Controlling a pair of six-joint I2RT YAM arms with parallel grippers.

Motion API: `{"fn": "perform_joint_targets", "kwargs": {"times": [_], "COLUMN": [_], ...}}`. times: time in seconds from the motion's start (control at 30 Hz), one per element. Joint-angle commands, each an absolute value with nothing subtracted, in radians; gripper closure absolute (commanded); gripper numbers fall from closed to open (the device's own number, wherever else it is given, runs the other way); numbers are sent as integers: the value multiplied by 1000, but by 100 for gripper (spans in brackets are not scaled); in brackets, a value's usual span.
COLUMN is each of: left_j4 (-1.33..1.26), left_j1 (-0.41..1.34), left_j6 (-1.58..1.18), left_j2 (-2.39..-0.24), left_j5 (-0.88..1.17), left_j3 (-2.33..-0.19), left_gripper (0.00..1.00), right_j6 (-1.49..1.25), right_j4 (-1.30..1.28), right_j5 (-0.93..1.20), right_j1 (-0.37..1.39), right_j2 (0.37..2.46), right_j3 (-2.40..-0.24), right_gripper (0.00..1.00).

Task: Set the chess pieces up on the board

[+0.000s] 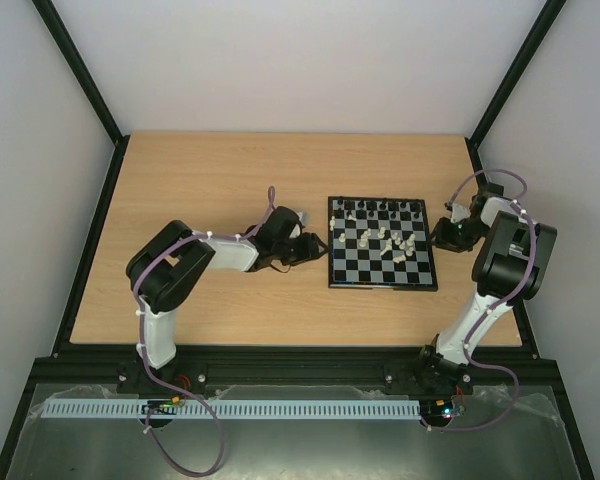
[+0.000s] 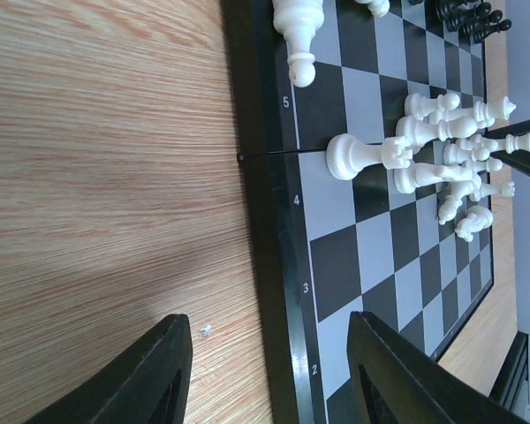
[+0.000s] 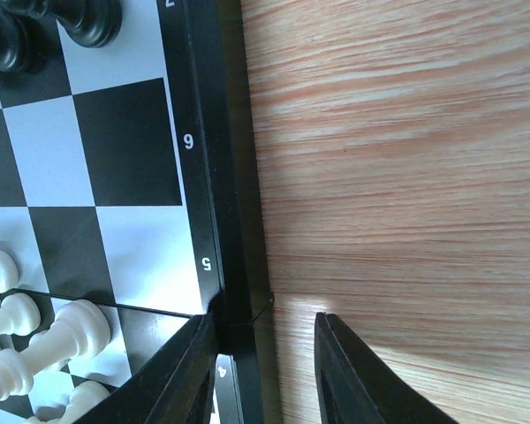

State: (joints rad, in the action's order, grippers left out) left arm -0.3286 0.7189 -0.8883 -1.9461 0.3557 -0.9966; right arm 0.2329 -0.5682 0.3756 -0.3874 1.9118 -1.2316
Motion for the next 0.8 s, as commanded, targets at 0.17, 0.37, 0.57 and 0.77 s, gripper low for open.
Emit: {"fn": "perform_joint_targets", "kwargs": {"times": [0.17,0.37,0.57,0.77], "left_j4": [-335,-320,-315,-303], "left_j1": [732,732,732,731], "left_j6": [-898,-883,-877,-874], "left_j2": [-1976,-1975,-1969,-1939], "left_j5": [370,361,351,337], "left_j3": [-1020,-1014,-1004,-970], "left_gripper": [50,50,51,55], "right_j6": [309,349,353,347], "right_j4": [-662,-670,-656,-646], "right_j5": [446,461,450,436], "right_j1": [-389,-366,-312,-257], "right_j2": [1958,1950,1931,1907], "right_j3": [-1192,-1170,-1143,-1121], "right_gripper": [69,71,72,73]}}
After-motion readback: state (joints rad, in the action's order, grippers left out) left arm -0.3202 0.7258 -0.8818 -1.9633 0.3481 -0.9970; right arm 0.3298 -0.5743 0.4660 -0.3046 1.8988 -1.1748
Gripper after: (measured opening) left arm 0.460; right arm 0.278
